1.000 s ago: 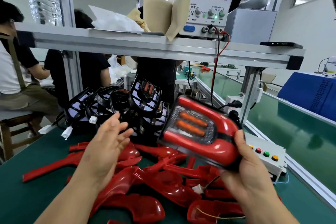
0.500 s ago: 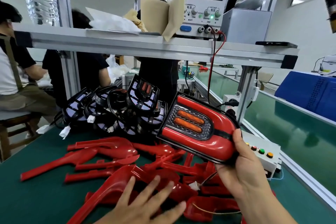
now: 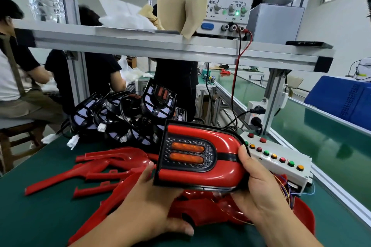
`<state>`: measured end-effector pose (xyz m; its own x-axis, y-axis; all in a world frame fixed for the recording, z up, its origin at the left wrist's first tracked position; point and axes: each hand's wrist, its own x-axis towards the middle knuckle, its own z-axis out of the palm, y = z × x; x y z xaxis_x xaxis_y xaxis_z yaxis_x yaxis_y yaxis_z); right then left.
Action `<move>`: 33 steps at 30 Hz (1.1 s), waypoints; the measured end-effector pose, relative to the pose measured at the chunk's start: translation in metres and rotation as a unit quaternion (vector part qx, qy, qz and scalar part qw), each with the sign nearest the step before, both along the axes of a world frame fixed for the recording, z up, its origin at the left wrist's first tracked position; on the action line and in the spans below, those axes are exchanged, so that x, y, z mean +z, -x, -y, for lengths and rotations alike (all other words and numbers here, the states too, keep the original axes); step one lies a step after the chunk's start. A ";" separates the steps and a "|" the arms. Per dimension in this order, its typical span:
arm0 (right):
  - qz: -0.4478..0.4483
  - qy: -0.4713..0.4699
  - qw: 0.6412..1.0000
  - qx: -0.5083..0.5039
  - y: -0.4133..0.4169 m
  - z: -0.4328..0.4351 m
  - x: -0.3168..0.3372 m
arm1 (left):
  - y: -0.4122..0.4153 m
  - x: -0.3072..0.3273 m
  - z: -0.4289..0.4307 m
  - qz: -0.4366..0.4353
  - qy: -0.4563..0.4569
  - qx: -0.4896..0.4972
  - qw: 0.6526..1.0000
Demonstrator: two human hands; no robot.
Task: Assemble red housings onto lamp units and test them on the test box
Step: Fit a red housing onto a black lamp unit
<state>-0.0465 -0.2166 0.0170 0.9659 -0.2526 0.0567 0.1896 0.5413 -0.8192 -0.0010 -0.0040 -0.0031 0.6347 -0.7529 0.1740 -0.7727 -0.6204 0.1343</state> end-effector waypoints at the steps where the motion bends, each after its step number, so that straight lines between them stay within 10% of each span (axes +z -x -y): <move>1: -0.006 -0.003 1.000 0.008 0.002 -0.001 0.000 | 0.002 0.002 -0.004 -0.010 0.063 -0.005 0.998; 7: -0.005 -0.022 1.000 0.019 0.007 -0.011 0.009 | -0.017 0.019 -0.041 -0.031 0.209 0.112 0.971; 12: -0.004 0.000 0.998 0.057 0.014 -0.028 0.008 | -0.014 0.037 -0.049 -0.476 0.521 0.077 0.704; 18: -0.044 0.170 0.981 0.082 0.020 -0.024 0.012 | -0.004 0.032 -0.051 -0.529 0.507 0.045 0.679; 23: 0.002 0.505 0.854 -0.125 0.017 0.033 0.026 | -0.005 0.014 -0.078 -0.589 0.459 0.008 0.665; 28: -0.106 0.875 0.468 -0.065 0.003 0.041 0.009 | 0.028 -0.015 -0.078 -0.556 0.430 0.036 0.711; 33: -0.135 0.870 0.472 -0.049 0.004 0.037 0.008 | 0.057 0.004 -0.059 -0.462 0.414 0.157 0.769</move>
<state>-0.0503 -0.2532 0.0250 0.9856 -0.0951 0.1398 -0.0946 -0.9955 -0.0099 -0.0578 0.0553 0.0008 0.9028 -0.4121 -0.1226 0.0590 -0.1637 0.9847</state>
